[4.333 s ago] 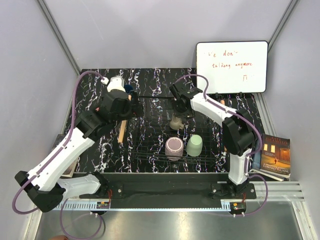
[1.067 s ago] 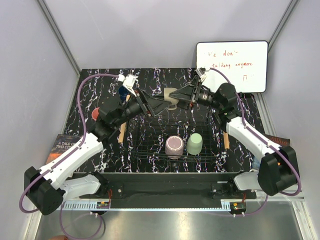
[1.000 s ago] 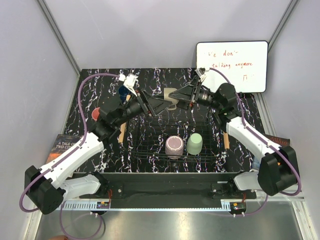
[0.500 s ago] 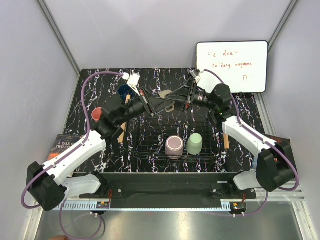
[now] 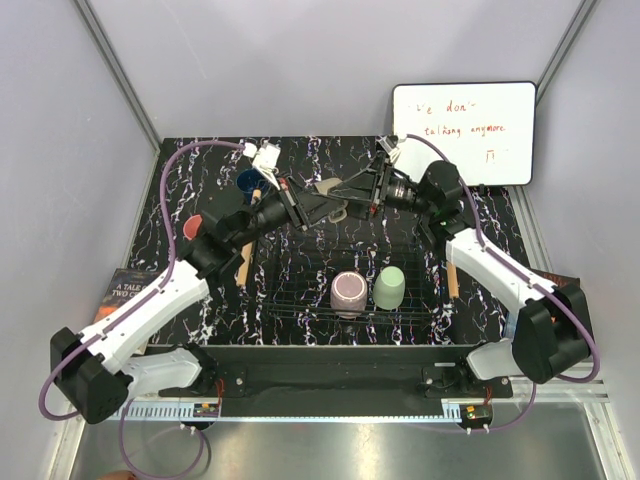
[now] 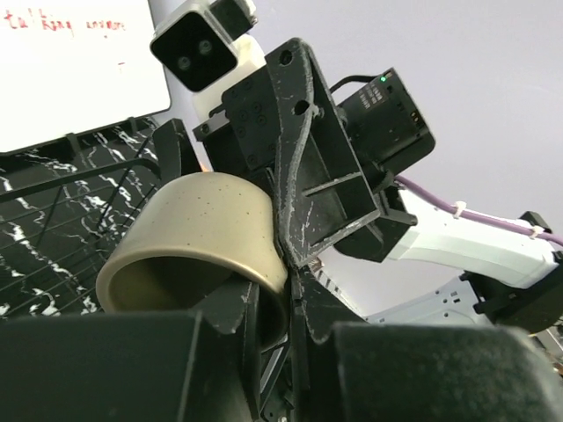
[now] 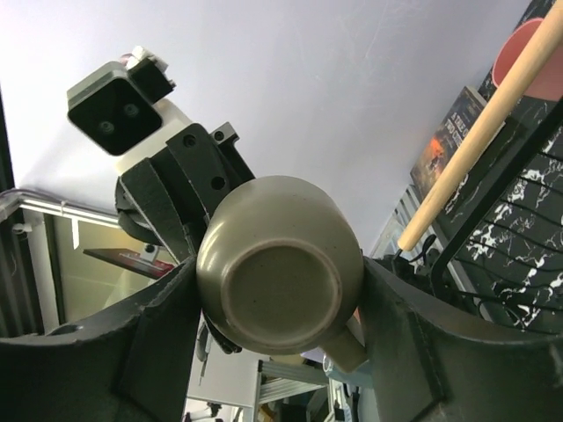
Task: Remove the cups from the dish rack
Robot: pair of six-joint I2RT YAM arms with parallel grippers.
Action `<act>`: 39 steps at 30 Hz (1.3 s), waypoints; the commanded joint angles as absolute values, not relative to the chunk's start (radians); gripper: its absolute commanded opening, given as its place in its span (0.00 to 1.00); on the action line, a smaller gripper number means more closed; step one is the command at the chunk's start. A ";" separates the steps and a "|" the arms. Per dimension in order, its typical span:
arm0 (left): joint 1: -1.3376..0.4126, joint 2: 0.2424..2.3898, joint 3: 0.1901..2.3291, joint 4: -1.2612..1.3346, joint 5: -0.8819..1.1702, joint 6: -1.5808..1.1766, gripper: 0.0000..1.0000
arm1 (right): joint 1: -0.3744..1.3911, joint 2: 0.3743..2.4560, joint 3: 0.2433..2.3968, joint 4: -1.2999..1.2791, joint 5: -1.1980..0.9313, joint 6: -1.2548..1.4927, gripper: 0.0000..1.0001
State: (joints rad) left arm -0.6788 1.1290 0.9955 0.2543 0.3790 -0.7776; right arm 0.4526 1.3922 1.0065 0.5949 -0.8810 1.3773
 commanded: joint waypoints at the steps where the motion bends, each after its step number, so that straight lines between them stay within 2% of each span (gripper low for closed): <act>1: -0.687 1.072 1.034 0.131 0.270 -0.672 0.00 | 0.472 1.347 1.084 0.422 -0.855 1.192 0.83; 3: -0.684 1.051 1.037 0.079 0.221 -0.641 0.00 | 0.472 1.333 1.107 0.319 -0.810 1.151 0.94; 5: -0.683 1.040 1.055 0.014 0.186 -0.609 0.00 | 0.472 1.322 1.135 0.164 -0.763 1.062 1.00; 11: -0.669 1.014 1.101 -0.151 0.055 -0.523 0.00 | 0.472 1.286 1.258 -0.272 -0.419 0.809 1.00; 14: -0.641 1.009 1.161 -0.286 -0.095 -0.477 0.00 | 0.472 1.279 1.313 -0.432 -0.222 0.729 0.99; 18: -0.563 1.063 1.281 -0.526 -0.367 -0.423 0.00 | 0.471 1.299 1.370 -0.558 -0.115 0.667 0.99; 21: -0.464 1.140 1.364 -0.707 -0.486 -0.406 0.00 | 0.472 1.302 1.371 -0.598 -0.060 0.666 1.00; 26: -0.269 1.157 1.319 -0.765 -0.499 -0.425 0.00 | 0.472 1.313 1.374 -0.630 -0.022 0.664 1.00; 29: -0.210 1.169 1.284 -0.770 -0.503 -0.457 0.00 | 0.472 1.328 1.381 -0.649 -0.017 0.661 1.00; 39: 0.047 1.249 1.238 -0.770 -0.371 -0.592 0.00 | 0.472 1.324 1.345 -0.655 -0.087 0.663 1.00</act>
